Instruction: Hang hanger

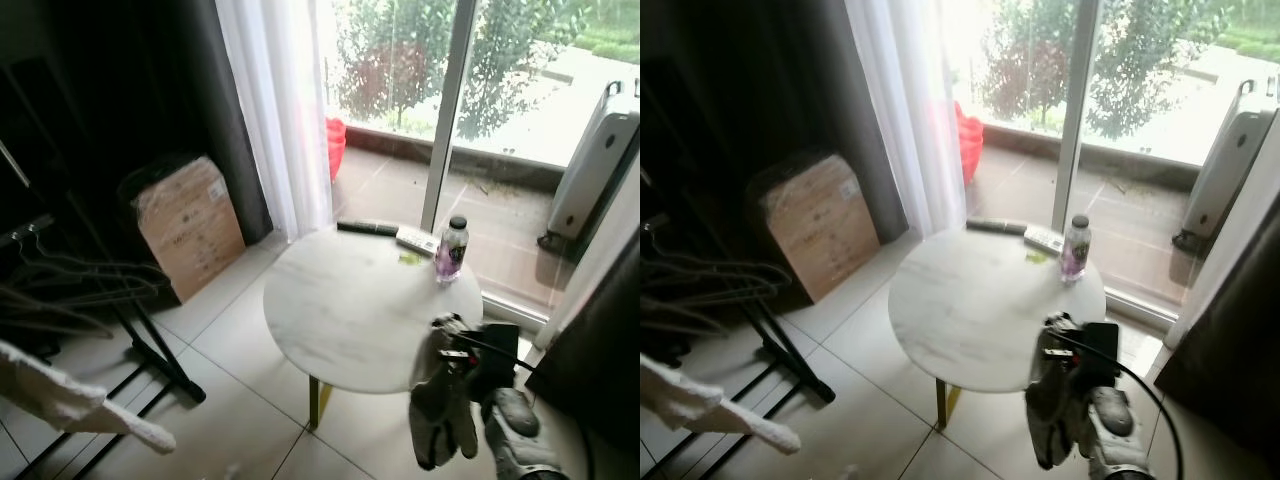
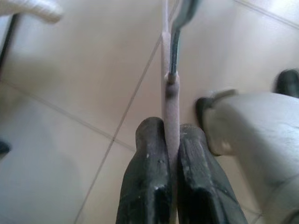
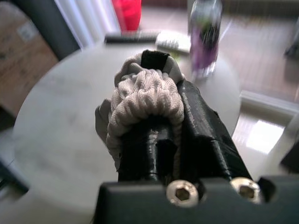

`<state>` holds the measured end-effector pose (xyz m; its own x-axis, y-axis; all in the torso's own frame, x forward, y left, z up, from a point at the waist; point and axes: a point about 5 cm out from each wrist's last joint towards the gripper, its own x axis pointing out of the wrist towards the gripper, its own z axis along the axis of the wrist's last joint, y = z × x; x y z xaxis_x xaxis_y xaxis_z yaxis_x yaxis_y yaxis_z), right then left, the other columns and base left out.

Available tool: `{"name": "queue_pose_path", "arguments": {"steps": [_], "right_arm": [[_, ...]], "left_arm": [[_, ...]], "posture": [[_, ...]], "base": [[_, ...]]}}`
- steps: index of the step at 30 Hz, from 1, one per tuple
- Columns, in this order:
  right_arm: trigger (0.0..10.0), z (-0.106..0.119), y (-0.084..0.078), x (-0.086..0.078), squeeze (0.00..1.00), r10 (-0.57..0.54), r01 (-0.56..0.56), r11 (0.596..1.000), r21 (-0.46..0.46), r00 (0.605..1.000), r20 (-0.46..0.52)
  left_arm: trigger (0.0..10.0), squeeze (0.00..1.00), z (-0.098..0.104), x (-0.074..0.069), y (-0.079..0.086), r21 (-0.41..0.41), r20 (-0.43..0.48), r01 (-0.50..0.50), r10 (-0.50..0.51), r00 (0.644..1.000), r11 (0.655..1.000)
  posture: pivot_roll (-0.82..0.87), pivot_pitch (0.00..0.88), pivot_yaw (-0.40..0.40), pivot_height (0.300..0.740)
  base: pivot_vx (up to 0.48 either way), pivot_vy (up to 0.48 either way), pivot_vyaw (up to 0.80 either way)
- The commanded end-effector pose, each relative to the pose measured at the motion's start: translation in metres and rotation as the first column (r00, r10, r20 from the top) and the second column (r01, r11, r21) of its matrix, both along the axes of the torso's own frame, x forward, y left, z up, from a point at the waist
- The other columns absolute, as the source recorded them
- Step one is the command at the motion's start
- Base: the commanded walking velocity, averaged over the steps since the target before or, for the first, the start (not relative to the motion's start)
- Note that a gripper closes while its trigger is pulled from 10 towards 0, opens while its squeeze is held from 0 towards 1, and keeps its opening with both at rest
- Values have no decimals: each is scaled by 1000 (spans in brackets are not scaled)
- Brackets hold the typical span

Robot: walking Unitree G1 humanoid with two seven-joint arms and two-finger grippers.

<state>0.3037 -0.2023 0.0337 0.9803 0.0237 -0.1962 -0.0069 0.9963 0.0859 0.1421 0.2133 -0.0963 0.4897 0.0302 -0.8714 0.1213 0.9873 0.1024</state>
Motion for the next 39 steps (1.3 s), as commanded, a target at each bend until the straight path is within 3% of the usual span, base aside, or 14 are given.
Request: {"name": "queue_pose_path", "arguments": {"steps": [1, 7, 10, 15, 16, 17, 19, 20, 21, 22, 24, 33, 39], "right_arm": [[10000, 30, 24, 17, 0, 131, -130, 991, -21, 979, 154], [10000, 70, 47, 29, 0, 297, -294, 954, -62, 898, 324], [10000, 91, 51, 34, 0, 330, -318, 943, -98, 857, 396], [10000, 93, 53, 39, 0, 339, -317, 941, -120, 864, 372], [10000, 83, 54, 39, 0, 356, -328, 934, -138, 881, 311], [10000, 60, 54, 35, 0, 369, -346, 927, -142, 910, 189], [10000, 50, 53, 32, 0, 366, -349, 927, -136, 920, 138], [10000, 28, 44, 27, 0, 299, -291, 935, -203, 954, 13], [10000, 28, 44, 27, 0, 299, -291, 935, -203, 954, 13], [10000, 11, 36, 19, 0, 230, -241, 952, -186, 970, -79], [10000, -2, 27, 11, 0, 153, -179, 969, -171, 976, -154], [10000, -34, 30, -9, 0, 144, -184, 979, -86, 926, -348], [10000, -35, 34, -9, 0, 149, -175, 983, -48, 929, -340]], "left_arm": [[10000, 0, 2, -3, 13, 32, -8, -8, 9, 1000, 999], [10000, 0, 2, -2, 13, 32, -8, -7, 8, 1000, 999], [10000, 0, 2, -2, 13, 33, -8, -6, 6, 1000, 999], [10000, 0, 2, -2, 13, 39, -7, -4, 4, 1000, 999], [10000, 0, 2, -2, 13, 34, -6, -6, 6, 1000, 999], [10000, 0, 2, -2, 12, 31, -5, -2, 3, 1000, 1000], [10000, 0, 2, -2, 12, 32, -6, 2, -2, 1000, 999], [10000, 0, 2, -2, 12, 30, -7, 3, -3, 1000, 1000], [10000, 0, 2, -2, 12, 30, -7, 3, -3, 1000, 1000], [10000, 0, 1, -3, 12, 29, -10, 4, -4, 1000, 1000], [10000, 0, 1, -4, 12, 31, -17, 14, -13, 1000, 999], [10000, 0, 1, -4, 12, 33, -23, 17, -16, 1000, 999], [10000, 0, 1, -5, 13, 34, -24, 18, -17, 1000, 999]], "posture": [[-65, 51, 46, 740], [-64, 52, 47, 740], [-66, 54, 48, 740], [-69, 53, 46, 740], [-66, 55, 44, 740], [-60, 55, 42, 740], [-60, 55, 42, 740], [-59, 56, 42, 740], [-59, 56, 42, 740], [-60, 57, 43, 740], [-60, 60, 43, 740], [-59, 59, 48, 740], [-56, 57, 49, 740]], "base": [[386, 0, 0], [386, 0, 0], [386, 0, 0], [353, 0, 0], [0, 0, 0], [0, 0, 0], [0, 0, 0], [0, 0, 0], [0, 0, 0], [0, 0, 0], [0, 0, 0], [0, 0, 0], [0, 0, 0]]}}
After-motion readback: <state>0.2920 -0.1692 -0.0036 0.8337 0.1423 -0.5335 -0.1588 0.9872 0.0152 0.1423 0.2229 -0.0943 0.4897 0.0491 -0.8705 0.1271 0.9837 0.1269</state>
